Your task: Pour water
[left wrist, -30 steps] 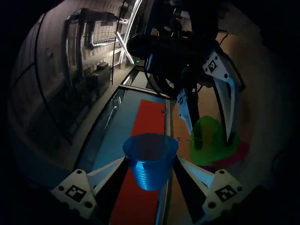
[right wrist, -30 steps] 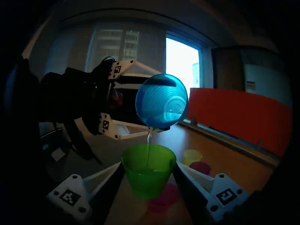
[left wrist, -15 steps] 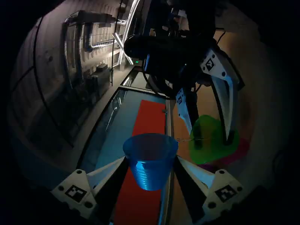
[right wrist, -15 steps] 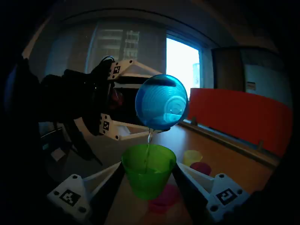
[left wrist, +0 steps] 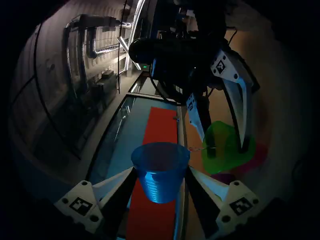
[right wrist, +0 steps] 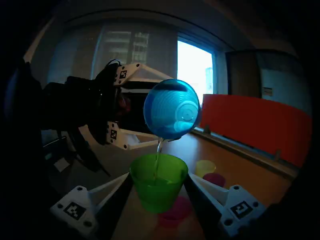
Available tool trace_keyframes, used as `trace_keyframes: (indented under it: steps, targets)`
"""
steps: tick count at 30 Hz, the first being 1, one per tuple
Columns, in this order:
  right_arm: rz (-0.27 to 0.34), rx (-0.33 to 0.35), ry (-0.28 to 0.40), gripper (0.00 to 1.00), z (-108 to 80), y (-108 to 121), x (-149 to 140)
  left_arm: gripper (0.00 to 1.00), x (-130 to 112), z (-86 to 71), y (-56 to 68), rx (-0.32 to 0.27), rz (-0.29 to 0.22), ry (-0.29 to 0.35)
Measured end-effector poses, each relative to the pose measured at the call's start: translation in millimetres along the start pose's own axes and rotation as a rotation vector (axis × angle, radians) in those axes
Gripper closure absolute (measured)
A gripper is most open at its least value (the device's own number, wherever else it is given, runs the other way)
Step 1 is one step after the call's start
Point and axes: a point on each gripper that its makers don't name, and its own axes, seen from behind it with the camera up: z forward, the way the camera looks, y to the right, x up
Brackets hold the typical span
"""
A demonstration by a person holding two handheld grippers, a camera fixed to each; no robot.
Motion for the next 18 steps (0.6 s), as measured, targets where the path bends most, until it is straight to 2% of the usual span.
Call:
trace_keyframes:
  steps: [18]
  targets:
    - [0.001, -0.003, 0.002, 0.11, -0.3, 0.2, -1.2, 0.19, 3.6, 0.2, 0.8, 0.001, 0.054, 0.004]
